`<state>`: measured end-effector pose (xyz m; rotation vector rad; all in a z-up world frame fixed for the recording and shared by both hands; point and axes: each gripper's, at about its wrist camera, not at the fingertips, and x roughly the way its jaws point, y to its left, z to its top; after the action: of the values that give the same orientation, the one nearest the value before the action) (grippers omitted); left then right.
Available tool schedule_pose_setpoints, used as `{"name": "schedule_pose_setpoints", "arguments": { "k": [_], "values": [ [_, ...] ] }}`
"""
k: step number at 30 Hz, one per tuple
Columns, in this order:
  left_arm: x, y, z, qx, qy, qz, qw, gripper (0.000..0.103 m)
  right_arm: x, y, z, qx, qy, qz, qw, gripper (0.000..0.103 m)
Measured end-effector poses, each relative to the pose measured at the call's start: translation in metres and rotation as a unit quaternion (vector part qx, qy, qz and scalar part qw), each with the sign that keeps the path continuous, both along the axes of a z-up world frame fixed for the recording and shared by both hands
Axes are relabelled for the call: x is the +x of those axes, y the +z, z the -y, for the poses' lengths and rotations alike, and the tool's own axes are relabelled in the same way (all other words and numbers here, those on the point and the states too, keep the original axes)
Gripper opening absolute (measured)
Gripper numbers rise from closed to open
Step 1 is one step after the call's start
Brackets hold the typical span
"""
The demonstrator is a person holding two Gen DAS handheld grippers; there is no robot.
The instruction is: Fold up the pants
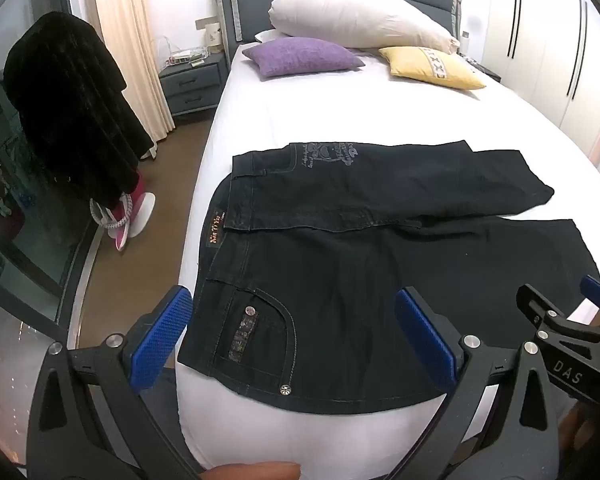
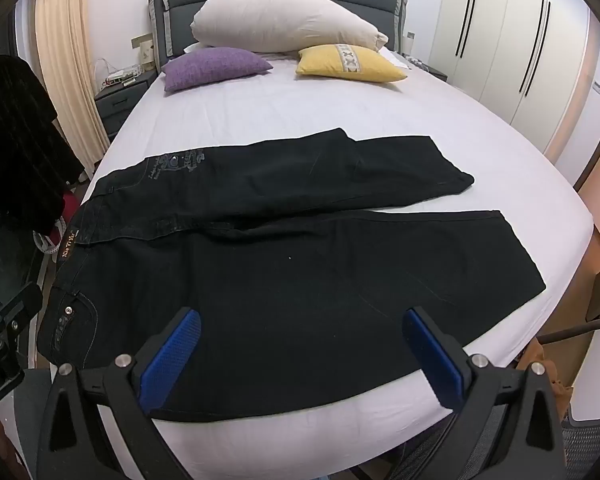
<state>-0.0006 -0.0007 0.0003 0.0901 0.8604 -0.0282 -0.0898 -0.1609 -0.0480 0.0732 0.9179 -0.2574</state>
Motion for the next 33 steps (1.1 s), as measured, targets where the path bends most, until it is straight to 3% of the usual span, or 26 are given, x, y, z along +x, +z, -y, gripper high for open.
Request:
{"name": "schedule_pose_setpoints", "arguments": {
  "k": [33],
  "values": [
    [-0.0003, 0.0010, -0.0044, -0.014, 0.003, -0.009, 0.9999, 0.103, -0.0003, -0.0026, -0.0015, 0.001, 0.001, -0.002, 1.000, 0.103]
  ]
}}
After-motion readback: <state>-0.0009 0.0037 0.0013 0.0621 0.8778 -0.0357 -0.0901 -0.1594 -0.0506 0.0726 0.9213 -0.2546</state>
